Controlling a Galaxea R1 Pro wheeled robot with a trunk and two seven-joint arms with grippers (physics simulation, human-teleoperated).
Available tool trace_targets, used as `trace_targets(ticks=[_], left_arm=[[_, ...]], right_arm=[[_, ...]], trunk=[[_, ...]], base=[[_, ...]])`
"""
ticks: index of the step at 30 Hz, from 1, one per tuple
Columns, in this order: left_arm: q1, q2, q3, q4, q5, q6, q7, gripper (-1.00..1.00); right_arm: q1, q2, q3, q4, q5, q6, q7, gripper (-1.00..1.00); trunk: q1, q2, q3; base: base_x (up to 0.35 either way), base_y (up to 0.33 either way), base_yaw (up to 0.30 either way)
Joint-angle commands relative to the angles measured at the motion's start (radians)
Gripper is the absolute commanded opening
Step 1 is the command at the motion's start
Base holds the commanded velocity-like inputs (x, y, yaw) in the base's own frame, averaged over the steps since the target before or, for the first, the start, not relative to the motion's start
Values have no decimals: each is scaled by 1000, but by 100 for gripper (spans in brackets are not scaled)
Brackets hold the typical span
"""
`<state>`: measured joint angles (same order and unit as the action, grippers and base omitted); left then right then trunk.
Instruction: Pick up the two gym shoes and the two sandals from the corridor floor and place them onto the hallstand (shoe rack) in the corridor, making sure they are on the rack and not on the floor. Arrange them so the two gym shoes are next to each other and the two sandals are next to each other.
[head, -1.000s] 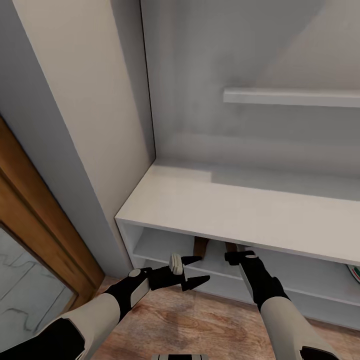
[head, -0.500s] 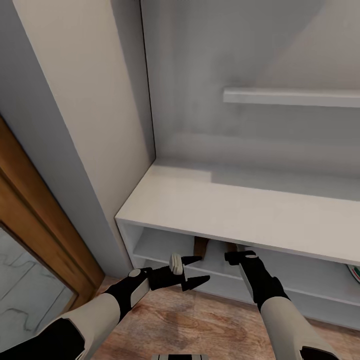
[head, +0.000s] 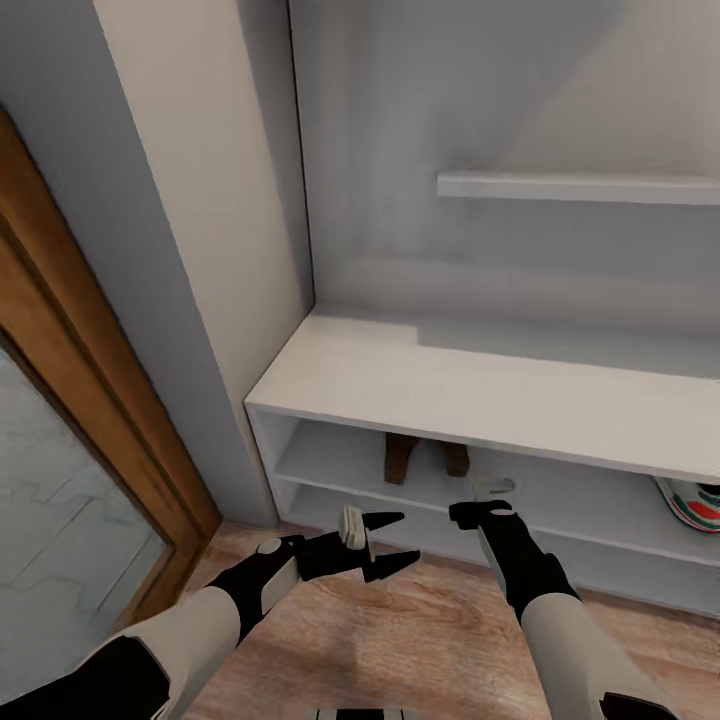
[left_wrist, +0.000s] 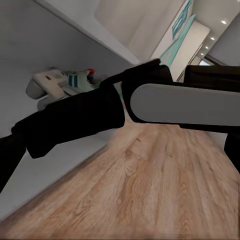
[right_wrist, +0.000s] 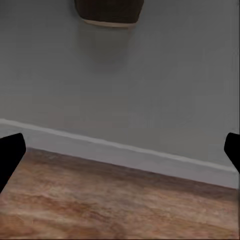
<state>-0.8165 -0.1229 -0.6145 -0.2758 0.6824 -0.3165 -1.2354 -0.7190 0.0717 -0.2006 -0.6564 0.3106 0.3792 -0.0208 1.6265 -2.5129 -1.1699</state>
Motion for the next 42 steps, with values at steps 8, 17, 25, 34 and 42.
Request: trace_targets(ticks=[8, 17, 25, 34, 42], left_arm=[[-1, 0, -8, 1, 9, -6, -1, 100], [-1, 1, -8, 1, 9, -6, -1, 100], [-1, 2, -8, 1, 9, -6, -1, 100], [-1, 2, -8, 4, 9, -6, -1, 100], [-1, 2, -8, 4, 9, -6, 0, 100]], right_arm=[[0, 2, -3, -1, 4, 4, 1, 100], [0, 2, -3, 2, 4, 4, 1, 100], [0, 3, -3, 5, 4, 4, 1, 100], [11, 3, -3, 6, 4, 4, 7, 100], [13, 5, -3, 6, 5, 4, 7, 100]], trunk=[[-1, 0, -1], [-1, 0, -1], [-1, 0, -1], [-1, 0, -1], [-1, 0, -1]], base=[[-337, 0, 0], [-337, 0, 0], [-337, 0, 0], [-256, 0, 0], [-10, 0, 0]])
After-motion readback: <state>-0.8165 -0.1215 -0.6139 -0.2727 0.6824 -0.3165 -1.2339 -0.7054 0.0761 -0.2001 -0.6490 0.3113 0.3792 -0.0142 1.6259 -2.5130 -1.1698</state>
